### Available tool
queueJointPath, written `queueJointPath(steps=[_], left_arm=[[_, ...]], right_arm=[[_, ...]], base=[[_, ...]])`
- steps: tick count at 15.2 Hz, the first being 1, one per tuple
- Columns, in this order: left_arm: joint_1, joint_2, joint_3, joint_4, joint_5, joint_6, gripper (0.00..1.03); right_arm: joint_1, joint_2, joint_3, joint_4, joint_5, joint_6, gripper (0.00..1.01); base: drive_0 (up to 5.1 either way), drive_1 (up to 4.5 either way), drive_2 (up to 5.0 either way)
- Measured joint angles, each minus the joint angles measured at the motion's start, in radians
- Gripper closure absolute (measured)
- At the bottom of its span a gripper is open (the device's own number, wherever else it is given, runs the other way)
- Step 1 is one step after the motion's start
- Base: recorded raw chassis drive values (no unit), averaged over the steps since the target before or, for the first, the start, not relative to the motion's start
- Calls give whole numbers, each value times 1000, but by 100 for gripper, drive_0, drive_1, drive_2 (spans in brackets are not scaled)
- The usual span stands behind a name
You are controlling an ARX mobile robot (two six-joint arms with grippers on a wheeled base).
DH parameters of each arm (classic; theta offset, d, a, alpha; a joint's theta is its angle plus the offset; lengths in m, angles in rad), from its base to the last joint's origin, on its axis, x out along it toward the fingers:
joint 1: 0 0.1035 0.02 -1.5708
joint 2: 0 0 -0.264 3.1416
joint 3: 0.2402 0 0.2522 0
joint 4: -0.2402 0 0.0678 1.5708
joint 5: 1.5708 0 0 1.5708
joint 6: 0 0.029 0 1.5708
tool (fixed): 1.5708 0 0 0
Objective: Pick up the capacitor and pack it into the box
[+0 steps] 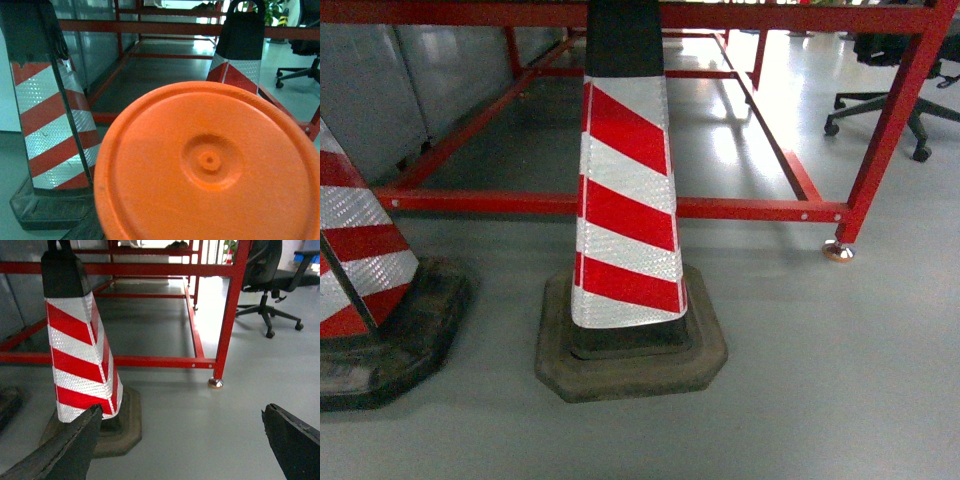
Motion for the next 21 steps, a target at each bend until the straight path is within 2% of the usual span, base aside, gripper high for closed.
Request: queueJointPath(steps=[21], left_arm=[[0, 0, 0, 1, -1, 9, 59]], right_arm=[[0, 0, 0, 2, 0, 1, 3]], base=[[0, 18, -18]])
